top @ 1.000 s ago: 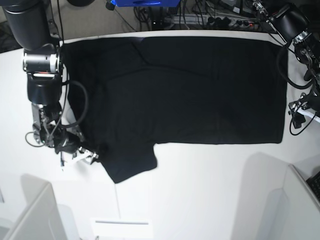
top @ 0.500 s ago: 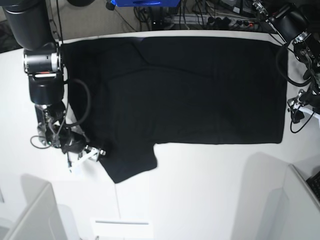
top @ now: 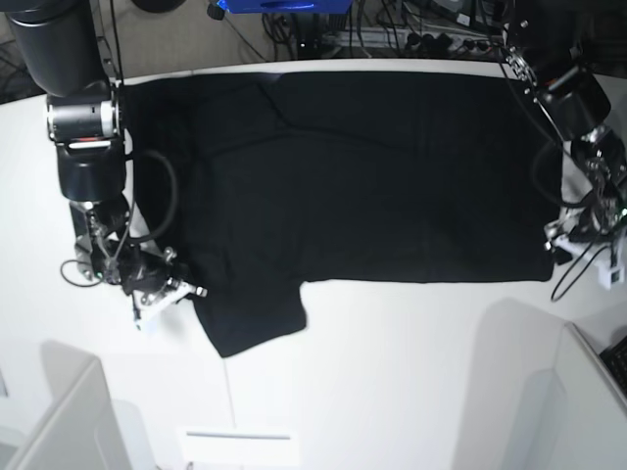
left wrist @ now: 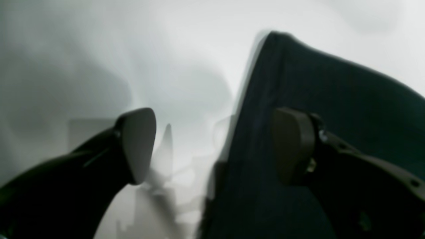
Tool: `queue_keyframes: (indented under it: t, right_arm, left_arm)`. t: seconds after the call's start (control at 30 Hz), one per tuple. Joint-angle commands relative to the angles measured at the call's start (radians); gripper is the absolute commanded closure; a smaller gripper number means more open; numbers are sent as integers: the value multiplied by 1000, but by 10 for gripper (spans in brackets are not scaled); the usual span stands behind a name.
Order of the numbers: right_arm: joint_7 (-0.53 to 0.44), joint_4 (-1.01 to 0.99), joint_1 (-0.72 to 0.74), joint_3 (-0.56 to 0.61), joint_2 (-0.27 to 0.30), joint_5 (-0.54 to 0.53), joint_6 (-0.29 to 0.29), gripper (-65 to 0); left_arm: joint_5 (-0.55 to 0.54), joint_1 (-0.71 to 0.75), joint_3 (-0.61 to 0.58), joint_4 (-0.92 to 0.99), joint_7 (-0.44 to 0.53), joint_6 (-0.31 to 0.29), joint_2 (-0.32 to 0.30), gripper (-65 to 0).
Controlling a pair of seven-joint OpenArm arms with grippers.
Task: Fold the T-shirt properly
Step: 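Move both grippers to the hem corners and grasp them, then fold the hem up over the body toward the collar edge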
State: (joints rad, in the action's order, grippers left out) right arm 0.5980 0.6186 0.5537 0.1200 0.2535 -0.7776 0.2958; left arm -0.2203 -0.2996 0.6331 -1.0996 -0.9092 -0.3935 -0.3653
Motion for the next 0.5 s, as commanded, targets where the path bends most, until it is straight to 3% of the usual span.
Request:
queue_keyframes:
  t: [0.0, 0.1, 0.47]
  right_arm:
    - [-3, 10, 30, -1, 10, -4, 3, 0]
    - [-3, 10, 30, -1, 10, -4, 3, 0]
    - [-3, 14, 30, -1, 13, -4, 3, 0]
  left_arm:
    - [0, -42, 0, 9, 17, 3, -16, -520]
    - [9, -89, -5, 77, 20, 3, -16, -520]
    - [88, -223, -58, 350, 198, 6, -38, -513]
